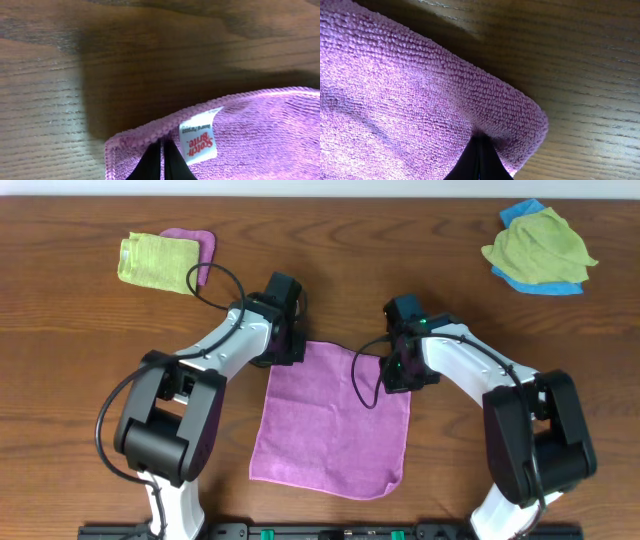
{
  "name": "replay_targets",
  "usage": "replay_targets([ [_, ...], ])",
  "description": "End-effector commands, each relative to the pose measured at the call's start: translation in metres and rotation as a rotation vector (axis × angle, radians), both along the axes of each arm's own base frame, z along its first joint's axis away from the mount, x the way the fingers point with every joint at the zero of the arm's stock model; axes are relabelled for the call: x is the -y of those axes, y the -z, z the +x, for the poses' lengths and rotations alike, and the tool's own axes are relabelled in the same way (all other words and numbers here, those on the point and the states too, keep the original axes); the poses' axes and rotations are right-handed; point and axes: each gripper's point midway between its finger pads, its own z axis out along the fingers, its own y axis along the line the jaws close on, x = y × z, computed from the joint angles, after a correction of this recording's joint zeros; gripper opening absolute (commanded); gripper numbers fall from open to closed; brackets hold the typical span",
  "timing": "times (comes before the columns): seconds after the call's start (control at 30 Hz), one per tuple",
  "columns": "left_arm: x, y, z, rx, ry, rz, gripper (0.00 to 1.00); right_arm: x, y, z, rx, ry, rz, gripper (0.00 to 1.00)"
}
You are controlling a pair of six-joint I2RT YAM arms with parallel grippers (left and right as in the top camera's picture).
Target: Fold the cloth
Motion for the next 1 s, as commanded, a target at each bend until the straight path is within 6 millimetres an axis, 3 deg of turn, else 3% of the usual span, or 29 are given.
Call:
replay_targets([
  [0.0,-0.007,0.008,0.000,0.003,-0.005,0.049,0.06,-0.001,0.010,-0.002,-0.016,0.006,0.001,0.02],
  [0.3,-0.007,0.020,0.004,0.002,-0.011,0.057,0.06,-0.005,0.009,0.013,0.042,-0.001,0.021,0.02],
  [0.7,-0.012,0.019,0.017,0.053,-0.069,0.079,0.06,-0.003,0.007,0.034,0.114,0.005,0.045,0.01],
  [0.97,-0.018,0.013,0.032,0.095,-0.097,0.084,0.06,0.002,-0.002,0.068,0.168,-0.004,0.045,0.01],
])
